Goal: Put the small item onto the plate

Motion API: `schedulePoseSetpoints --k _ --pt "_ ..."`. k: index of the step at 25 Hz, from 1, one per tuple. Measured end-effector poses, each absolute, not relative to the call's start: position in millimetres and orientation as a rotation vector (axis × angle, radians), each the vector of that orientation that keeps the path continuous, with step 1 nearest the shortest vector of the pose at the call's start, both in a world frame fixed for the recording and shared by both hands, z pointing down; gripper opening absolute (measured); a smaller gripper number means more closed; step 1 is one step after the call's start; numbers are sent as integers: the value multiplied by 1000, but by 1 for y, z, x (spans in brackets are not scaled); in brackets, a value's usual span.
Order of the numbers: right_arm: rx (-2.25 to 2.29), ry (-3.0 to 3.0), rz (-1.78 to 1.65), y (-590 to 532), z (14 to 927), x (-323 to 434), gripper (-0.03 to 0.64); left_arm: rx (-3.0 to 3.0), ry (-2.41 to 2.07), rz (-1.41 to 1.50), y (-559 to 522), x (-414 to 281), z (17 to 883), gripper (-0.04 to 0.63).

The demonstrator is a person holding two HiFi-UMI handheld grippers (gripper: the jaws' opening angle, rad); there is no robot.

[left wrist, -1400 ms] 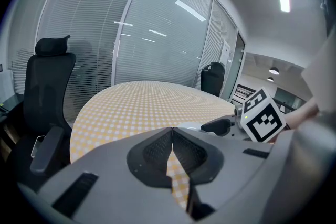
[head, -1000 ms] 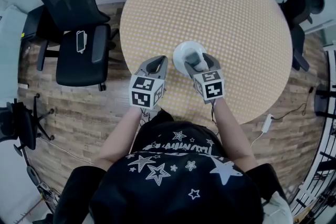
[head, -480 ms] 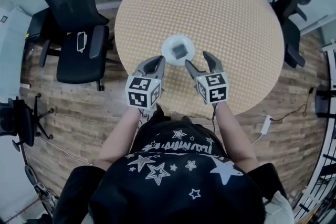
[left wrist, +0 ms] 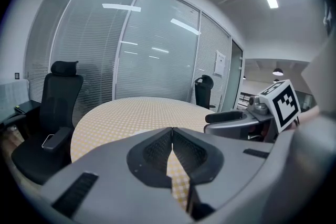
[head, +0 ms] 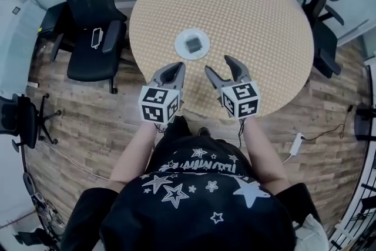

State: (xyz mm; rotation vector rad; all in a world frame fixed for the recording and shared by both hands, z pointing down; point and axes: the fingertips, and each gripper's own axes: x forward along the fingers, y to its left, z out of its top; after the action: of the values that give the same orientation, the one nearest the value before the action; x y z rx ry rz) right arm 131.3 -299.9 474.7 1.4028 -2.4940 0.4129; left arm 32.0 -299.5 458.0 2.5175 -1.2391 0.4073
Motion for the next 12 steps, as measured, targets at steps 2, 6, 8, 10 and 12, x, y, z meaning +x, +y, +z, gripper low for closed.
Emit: schedulePoseSetpoints --k 2,6,8,10,12 --pt "1394 -2516 414 -288 472 136 310 2512 -1256 397 -287 38 455 9" --pt "1376 -2538 422 -269 469 145 266 2501 -1284 375 -264 47 450 9" --pt "1381 -2535 409 -262 468 151 183 2503 -1289 364 -254 51 448 9" --pt "1393 -2533 399 -258 466 154 156 2513 -1287 359 -249 54 445 9" --pt "1404 -2534 398 -257 464 155 106 2520 -1283 360 -246 53 445 9"
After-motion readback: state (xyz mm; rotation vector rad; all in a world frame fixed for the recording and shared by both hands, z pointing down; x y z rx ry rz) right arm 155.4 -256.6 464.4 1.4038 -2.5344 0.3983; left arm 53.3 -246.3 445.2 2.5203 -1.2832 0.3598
